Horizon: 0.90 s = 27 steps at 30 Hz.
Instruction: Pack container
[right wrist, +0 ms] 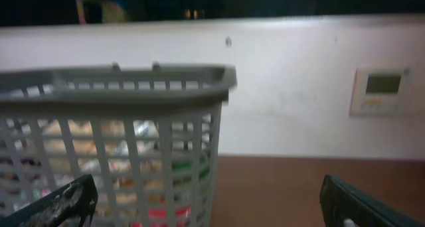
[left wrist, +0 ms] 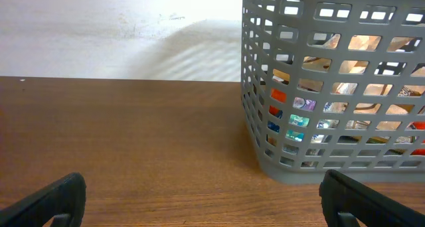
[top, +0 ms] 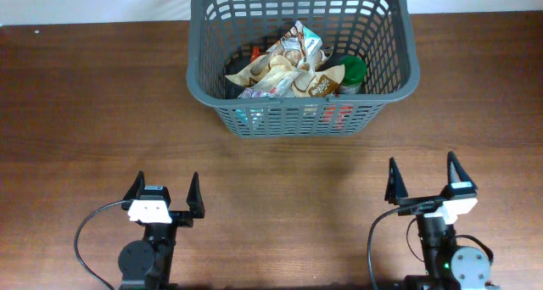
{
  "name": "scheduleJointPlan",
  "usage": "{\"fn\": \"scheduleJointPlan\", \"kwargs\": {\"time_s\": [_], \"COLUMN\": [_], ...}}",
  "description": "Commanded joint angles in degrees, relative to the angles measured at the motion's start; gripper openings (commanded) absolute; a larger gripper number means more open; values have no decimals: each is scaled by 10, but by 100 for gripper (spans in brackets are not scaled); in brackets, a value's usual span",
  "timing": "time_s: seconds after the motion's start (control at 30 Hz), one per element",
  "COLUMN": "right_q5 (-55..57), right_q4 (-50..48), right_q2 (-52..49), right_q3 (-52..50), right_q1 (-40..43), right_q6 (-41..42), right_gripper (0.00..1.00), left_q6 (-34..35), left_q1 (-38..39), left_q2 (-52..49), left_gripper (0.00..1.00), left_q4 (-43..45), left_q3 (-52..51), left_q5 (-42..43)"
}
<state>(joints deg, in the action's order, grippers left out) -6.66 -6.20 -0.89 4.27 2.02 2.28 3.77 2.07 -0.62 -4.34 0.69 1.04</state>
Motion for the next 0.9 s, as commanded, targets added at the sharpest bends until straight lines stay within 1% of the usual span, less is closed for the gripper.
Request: {"fn": "scheduleJointPlan", "kwargs": {"time_s": [0.0, 0.07, 0.23, 0.4, 0.87], "right_q5": [9, 9, 9, 9, 22], "right_q4": [-3, -8, 32, 103, 105], "right_q2": [7, 7, 7, 7, 7], "right_q3": [-27, -40, -40, -40, -40], "right_q1": [-6, -6, -6, -6, -15], "right_q6": [-3, -3, -3, -3, -3], "right_gripper": [99, 99, 99, 99, 99], "left_q6": [5, 5, 5, 5, 5], "left_q1": [-4, -4, -4, -4, -4], "left_q2": [3, 3, 3, 3, 3], "left_gripper": [99, 99, 99, 99, 99], "left_q4": [-4, -4, -4, -4, -4], "left_q3": [-2, -2, -2, -2, -2], "left_q5": [-6, -6, -6, -6, -6]}}
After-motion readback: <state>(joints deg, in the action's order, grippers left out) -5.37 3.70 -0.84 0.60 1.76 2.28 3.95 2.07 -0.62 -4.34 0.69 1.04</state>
